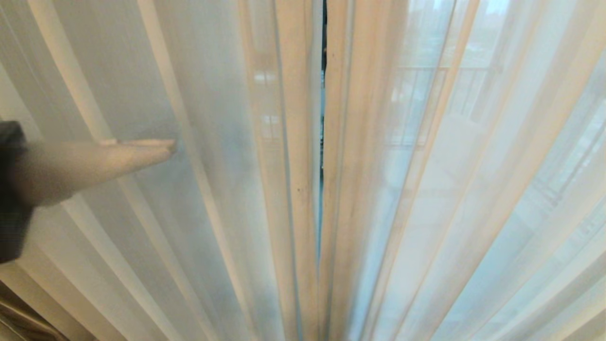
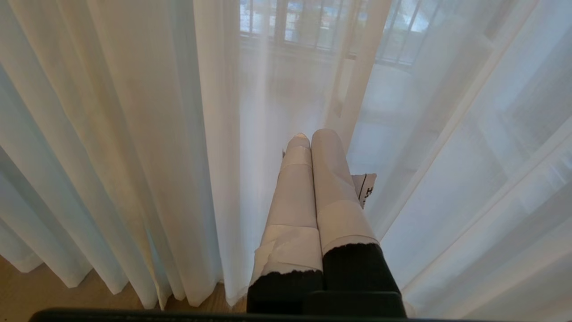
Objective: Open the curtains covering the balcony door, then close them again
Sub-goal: Pull the inner curtains open on both sides
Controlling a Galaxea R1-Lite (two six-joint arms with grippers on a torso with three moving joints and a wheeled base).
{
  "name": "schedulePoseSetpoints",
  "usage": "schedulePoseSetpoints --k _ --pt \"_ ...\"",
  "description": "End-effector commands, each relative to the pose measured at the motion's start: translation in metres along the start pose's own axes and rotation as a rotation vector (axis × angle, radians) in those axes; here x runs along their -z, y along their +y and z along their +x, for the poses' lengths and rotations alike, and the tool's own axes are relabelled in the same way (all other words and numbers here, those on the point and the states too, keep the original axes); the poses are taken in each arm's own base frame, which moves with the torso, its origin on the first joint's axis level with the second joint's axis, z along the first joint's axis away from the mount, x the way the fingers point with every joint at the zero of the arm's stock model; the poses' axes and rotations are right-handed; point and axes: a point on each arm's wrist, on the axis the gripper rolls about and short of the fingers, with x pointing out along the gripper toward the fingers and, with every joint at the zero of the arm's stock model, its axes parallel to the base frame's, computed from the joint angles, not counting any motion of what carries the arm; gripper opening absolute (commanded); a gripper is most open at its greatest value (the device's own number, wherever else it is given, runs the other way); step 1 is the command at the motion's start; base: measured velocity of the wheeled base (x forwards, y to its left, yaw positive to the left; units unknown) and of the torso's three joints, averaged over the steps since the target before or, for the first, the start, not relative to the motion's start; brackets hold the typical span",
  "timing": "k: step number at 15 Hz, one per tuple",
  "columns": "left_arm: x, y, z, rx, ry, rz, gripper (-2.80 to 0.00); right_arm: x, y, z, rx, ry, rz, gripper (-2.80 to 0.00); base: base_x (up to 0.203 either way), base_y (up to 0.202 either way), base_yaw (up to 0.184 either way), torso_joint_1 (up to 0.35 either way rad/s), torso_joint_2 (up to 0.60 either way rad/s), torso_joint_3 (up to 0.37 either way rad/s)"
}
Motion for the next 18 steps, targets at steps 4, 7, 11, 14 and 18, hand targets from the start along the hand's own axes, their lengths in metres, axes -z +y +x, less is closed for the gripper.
schedulePoseSetpoints --k 4,7,11,14,18 --pt "-0.009 0.001 0.039 0.045 0.055 -0.041 0.0 0.0 0.0 0.0 -0.001 0.001 -0.001 -2.8 0.0 0.0 0.0 0.0 0.0 0.0" --pt "-0.018 0.004 0.052 -0.003 0.047 -0.036 0.0 0.0 0.0 0.0 -0.001 0.001 -0.001 -2.8 0.0 0.0 0.0 0.0 0.0 0.0" --pt "-0.03 0.014 0.076 -0.144 0.04 -0.036 0.0 0.0 0.0 0.0 -0.003 0.001 -0.001 -2.8 0.0 0.0 0.0 0.0 0.0 0.0" --pt "-0.045 0.019 0.093 -0.161 0.013 -0.032 0.0 0.0 0.0 0.0 -0.003 0.001 -0.001 -2.8 0.0 0.0 0.0 0.0 0.0 0.0" --pt "-0.061 0.02 0.113 -0.147 -0.02 -0.024 0.0 0.0 0.0 0.0 -0.002 0.001 -0.001 -2.8 0.0 0.0 0.0 0.0 0.0 0.0"
